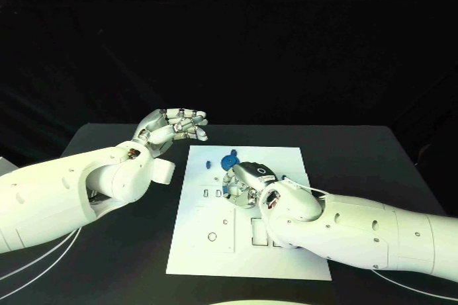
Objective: Assemble the parts on the task board
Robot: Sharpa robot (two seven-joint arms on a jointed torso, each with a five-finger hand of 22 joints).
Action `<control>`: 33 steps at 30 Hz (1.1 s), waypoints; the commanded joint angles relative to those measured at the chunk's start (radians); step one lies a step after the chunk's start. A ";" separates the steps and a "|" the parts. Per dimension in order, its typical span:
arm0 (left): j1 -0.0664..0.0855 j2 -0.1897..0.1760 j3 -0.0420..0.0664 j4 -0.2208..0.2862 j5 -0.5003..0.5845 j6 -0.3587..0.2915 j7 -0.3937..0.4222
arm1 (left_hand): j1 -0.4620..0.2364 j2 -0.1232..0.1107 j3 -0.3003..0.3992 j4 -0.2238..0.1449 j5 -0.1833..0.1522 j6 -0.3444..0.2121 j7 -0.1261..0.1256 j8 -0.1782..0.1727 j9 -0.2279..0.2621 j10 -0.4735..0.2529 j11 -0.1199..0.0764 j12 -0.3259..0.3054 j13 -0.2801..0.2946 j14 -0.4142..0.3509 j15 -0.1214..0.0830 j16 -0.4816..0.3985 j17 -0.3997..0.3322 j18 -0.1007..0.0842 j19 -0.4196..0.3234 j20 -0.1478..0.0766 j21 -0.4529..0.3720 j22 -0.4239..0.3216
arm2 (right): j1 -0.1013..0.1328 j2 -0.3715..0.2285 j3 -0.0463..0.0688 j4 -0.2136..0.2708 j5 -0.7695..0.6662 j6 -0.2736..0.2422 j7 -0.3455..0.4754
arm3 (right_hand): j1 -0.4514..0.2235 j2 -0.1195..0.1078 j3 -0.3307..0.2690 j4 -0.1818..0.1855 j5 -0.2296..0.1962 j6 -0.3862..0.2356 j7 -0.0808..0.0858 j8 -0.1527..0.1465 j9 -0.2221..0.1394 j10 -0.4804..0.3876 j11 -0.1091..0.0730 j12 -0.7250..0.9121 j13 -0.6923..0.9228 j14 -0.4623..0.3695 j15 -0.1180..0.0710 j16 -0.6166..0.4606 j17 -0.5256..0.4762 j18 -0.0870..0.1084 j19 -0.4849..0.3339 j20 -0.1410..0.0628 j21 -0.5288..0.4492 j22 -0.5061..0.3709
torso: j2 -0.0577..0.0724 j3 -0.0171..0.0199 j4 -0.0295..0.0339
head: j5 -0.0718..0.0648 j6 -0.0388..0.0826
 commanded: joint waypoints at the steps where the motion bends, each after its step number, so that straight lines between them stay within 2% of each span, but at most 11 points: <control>1: 0.001 0.005 0.001 -0.001 -0.002 0.018 0.006 | -0.012 0.002 0.005 -0.001 -0.004 -0.006 0.000 0.005 0.001 0.006 -0.001 -0.005 0.002 -0.007 0.001 0.006 0.001 0.007 -0.009 0.000 0.004 0.001 | -0.002 0.002 0.000 0.001 -0.016 0.017 0.003 | -0.012 -0.005 -0.003 -0.005 -0.006 0.004 0.002 0.004 0.001 0.091 0.003 -0.001 0.247 0.106 0.007 0.005 0.263 -0.007 0.106 0.005 0.004 0.263 | 0.001 -0.0006 0.0001 | -0.002 0.000; 8: 0.001 0.006 0.001 -0.002 -0.002 0.018 0.005 | -0.012 0.002 0.005 -0.001 -0.004 -0.006 0.000 0.005 0.001 0.006 -0.001 -0.005 0.002 -0.007 0.001 0.006 0.001 0.007 -0.009 0.000 0.004 0.001 | -0.003 0.005 -0.001 -0.002 -0.015 0.026 0.005 | -0.016 -0.011 -0.005 -0.005 -0.007 0.000 0.004 0.002 0.000 0.088 0.004 -0.005 0.244 0.106 0.008 0.005 0.263 -0.007 0.106 0.006 0.004 0.263 | 0.000 0.0010 0.0011 | -0.002 -0.001; 13: 0.001 0.006 0.001 -0.003 -0.002 0.019 0.005 | -0.012 0.002 0.005 -0.001 -0.004 -0.006 0.000 0.005 0.001 0.006 -0.001 -0.005 0.002 -0.007 0.001 0.006 0.001 0.007 -0.009 0.000 0.004 0.001 | -0.004 0.008 -0.001 -0.002 -0.013 0.026 0.006 | -0.021 -0.015 -0.005 -0.005 -0.008 -0.006 0.007 -0.001 -0.001 0.086 0.006 -0.009 0.241 0.106 0.010 0.005 0.263 -0.007 0.106 0.008 0.004 0.263 | 0.000 0.0004 0.0019 | -0.003 -0.003; 20: 0.001 0.006 0.000 -0.003 -0.002 0.019 0.004 | -0.012 0.002 0.005 -0.001 -0.004 -0.006 0.000 0.005 0.001 0.006 -0.001 -0.005 0.002 -0.007 0.001 0.006 0.001 0.007 -0.009 0.000 0.004 0.001 | -0.004 0.012 -0.001 -0.005 -0.013 0.024 0.005 | -0.026 -0.020 -0.006 -0.005 -0.010 -0.014 0.010 -0.005 -0.003 0.082 0.009 -0.015 0.237 0.106 0.014 0.005 0.261 -0.007 0.106 0.011 0.004 0.263 | 0.000 0.0002 -0.0006 | -0.001 -0.002; 33: 0.001 0.005 0.000 -0.003 -0.002 0.018 0.003 | -0.012 0.002 0.005 -0.001 -0.004 -0.006 0.000 0.005 0.001 0.006 -0.001 -0.005 0.002 -0.007 0.001 0.006 0.001 0.007 -0.009 0.000 0.004 0.001 | -0.004 0.015 -0.002 -0.006 -0.013 0.030 0.006 | -0.028 -0.025 -0.006 -0.006 -0.011 -0.022 0.013 -0.009 -0.005 0.077 0.011 -0.021 0.232 0.105 0.017 0.004 0.259 -0.007 0.106 0.013 0.004 0.263 | 0.000 0.0007 0.0009 | -0.001 -0.004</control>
